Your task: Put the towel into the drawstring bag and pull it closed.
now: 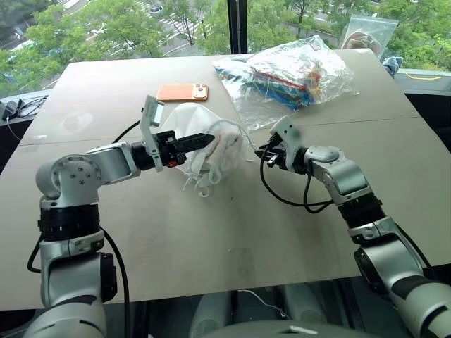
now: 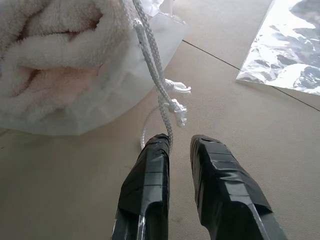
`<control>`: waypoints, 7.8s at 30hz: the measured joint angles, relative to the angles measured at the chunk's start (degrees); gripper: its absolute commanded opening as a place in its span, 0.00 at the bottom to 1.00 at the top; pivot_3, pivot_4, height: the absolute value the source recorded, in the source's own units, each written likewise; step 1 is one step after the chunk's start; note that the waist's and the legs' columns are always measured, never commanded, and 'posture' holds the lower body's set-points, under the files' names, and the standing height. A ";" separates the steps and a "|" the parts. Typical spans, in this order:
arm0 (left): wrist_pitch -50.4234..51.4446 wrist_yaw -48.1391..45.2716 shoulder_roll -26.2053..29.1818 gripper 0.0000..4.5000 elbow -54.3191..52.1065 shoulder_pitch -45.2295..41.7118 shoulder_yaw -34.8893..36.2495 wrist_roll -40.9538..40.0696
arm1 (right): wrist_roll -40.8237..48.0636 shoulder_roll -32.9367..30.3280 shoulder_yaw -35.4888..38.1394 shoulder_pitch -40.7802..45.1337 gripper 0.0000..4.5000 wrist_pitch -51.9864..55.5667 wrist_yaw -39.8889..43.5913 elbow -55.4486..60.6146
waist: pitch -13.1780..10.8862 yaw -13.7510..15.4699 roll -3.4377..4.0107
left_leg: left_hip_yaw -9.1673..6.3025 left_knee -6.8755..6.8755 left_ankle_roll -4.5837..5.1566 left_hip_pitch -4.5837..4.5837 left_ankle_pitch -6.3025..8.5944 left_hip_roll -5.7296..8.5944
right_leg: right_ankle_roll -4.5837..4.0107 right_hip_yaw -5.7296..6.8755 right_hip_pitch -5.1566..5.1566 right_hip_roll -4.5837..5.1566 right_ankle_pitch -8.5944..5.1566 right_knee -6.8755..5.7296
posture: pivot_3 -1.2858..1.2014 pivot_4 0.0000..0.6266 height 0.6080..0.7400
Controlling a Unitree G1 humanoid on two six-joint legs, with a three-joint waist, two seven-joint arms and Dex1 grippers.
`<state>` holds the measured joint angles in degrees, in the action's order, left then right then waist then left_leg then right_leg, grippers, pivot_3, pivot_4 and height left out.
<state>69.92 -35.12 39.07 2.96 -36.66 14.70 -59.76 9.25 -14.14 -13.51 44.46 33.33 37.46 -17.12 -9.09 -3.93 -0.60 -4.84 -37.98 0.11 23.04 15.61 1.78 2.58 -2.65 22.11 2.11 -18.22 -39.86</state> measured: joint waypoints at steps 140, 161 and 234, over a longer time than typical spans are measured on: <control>-0.57 24.32 5.19 0.01 15.30 7.30 30.14 -27.05 | -3.35 -0.49 8.63 8.63 0.00 -1.01 -4.26 -3.59 | 0.07 -1.49 -0.06 | -0.21 -0.37 -0.07 0.68 -0.04 0.07 | -0.03 0.23 0.67 0.10 0.03 -0.34 | 0.52 0.24 1.00; -35.14 8.07 9.82 0.01 58.32 -51.60 16.23 5.26 | -6.00 -15.86 16.57 41.28 0.00 -19.11 -11.66 -20.25 | 0.01 -2.42 -0.21 | 0.26 -0.28 -0.16 0.80 -0.11 0.27 | -0.02 0.22 1.44 0.39 0.02 -0.99 | 0.52 0.24 1.00; -9.63 10.22 -16.06 0.01 0.03 7.83 11.53 2.37 | 9.67 -7.84 19.96 54.89 0.00 0.90 -5.58 -12.22 | 0.11 -0.63 -0.18 | 0.18 -0.35 -0.12 0.81 -0.09 0.37 | -0.03 0.15 1.48 0.46 0.03 -1.11 | 0.52 0.24 1.00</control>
<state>60.29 -24.90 23.02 2.99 -28.82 26.23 -57.39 18.91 -21.99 6.45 99.35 34.23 31.87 -29.33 -8.98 -4.55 -0.78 -4.66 -38.33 -0.01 23.85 15.52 2.15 2.55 -2.50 23.59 2.56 -18.19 -40.97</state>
